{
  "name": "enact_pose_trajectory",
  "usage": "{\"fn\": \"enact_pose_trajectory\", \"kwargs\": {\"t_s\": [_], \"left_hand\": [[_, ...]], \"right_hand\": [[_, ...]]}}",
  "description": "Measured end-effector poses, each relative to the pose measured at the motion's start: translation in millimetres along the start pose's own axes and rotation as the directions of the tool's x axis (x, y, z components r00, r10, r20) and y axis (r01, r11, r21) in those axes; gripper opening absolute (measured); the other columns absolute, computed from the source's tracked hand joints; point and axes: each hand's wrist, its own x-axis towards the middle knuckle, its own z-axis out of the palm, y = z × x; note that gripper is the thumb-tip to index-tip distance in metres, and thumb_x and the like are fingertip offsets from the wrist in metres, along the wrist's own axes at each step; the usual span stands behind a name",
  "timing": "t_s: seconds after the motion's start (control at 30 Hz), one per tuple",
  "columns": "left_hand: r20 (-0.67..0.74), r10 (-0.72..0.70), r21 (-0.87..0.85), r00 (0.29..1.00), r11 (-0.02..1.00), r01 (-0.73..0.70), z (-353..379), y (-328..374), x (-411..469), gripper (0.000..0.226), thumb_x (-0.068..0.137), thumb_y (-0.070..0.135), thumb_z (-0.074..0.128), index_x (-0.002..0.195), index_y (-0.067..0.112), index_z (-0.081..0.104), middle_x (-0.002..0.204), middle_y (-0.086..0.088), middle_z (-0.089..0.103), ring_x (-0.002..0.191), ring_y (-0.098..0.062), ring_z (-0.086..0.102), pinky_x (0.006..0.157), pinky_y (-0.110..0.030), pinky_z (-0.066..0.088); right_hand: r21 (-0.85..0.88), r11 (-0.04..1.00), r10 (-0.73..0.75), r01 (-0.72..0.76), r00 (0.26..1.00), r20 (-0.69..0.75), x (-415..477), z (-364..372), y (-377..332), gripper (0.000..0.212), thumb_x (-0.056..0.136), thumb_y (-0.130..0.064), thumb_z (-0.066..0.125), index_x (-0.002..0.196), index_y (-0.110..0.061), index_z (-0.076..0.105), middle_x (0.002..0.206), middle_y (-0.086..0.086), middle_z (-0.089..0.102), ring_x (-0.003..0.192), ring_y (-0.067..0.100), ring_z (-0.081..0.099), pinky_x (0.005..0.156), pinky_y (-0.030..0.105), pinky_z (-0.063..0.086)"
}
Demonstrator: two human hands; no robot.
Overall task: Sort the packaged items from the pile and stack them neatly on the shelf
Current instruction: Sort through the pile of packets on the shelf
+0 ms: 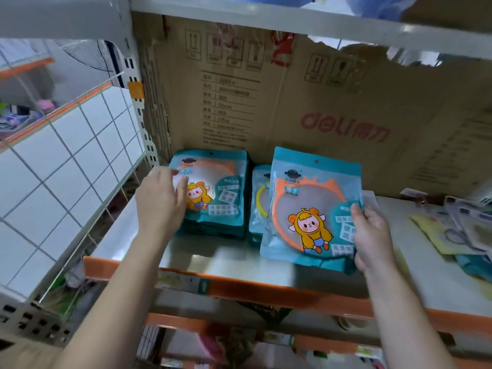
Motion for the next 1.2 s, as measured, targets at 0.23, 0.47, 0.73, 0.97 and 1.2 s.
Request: {"fn": "enact_pose_trajectory", "kwargs": {"t_s": [0.23, 0.47, 0.73, 0.97, 1.2], "left_hand": [[-0.063, 0.287, -0.026, 0.956, 0.957, -0.289, 11, 36, -64, 0.034, 0.096, 0.036, 0.045, 0.104, 0.012, 0.068, 0.106, -0.006, 0.066, 0.103, -0.026, 0.055, 0.094, -0.041, 0.035], [-0.054, 0.281, 0.007, 0.958, 0.960, -0.281, 21, 32, -71, 0.032, 0.098, 0.034, 0.045, 0.103, 0.013, 0.069, 0.108, -0.004, 0.066, 0.106, -0.026, 0.059, 0.108, -0.045, 0.029], [-0.062, 0.282, 0.034, 0.958, 0.959, -0.280, 22, 34, -70, 0.032, 0.097, 0.033, 0.045, 0.102, 0.013, 0.069, 0.107, -0.005, 0.067, 0.106, -0.026, 0.059, 0.105, -0.046, 0.031], [-0.061, 0.279, 0.020, 0.958, 0.960, -0.279, 23, 33, -70, 0.034, 0.097, 0.034, 0.044, 0.104, 0.012, 0.069, 0.109, -0.006, 0.067, 0.107, -0.025, 0.057, 0.103, -0.044, 0.030], [-0.100, 0.309, -0.094, 0.946, 0.943, -0.318, 16, 60, -69, 0.032, 0.098, 0.032, 0.044, 0.105, 0.011, 0.067, 0.111, -0.006, 0.065, 0.107, -0.025, 0.055, 0.098, -0.044, 0.031]], "right_hand": [[-0.063, 0.997, 0.056, -0.050, 0.993, 0.100, 35, 23, -10, 0.014, 0.101, -0.016, 0.049, 0.102, -0.008, 0.062, 0.095, 0.010, 0.071, 0.069, 0.013, 0.071, 0.059, 0.031, 0.060], [-0.342, 0.939, 0.123, -0.023, 0.954, 0.273, 49, 30, -20, 0.031, 0.080, 0.005, 0.071, 0.104, -0.011, 0.061, 0.097, 0.009, 0.072, 0.081, 0.023, 0.073, 0.063, 0.035, 0.060], [-0.597, 0.795, -0.010, 0.107, 0.987, 0.163, 53, 34, -10, 0.045, 0.077, -0.012, 0.081, 0.118, -0.012, 0.062, 0.106, 0.004, 0.070, 0.090, 0.023, 0.069, 0.081, 0.045, 0.058], [-0.665, 0.733, -0.080, 0.143, 0.989, 0.125, 53, 19, 9, 0.058, 0.079, -0.036, 0.078, 0.127, -0.009, 0.058, 0.112, 0.010, 0.069, 0.083, 0.017, 0.066, 0.062, 0.028, 0.053], [-0.607, 0.764, -0.198, 0.217, 0.975, 0.100, 33, -20, 19, 0.026, 0.092, -0.027, 0.064, 0.116, -0.016, 0.066, 0.098, -0.006, 0.063, 0.088, 0.008, 0.060, 0.075, 0.026, 0.052]]}}
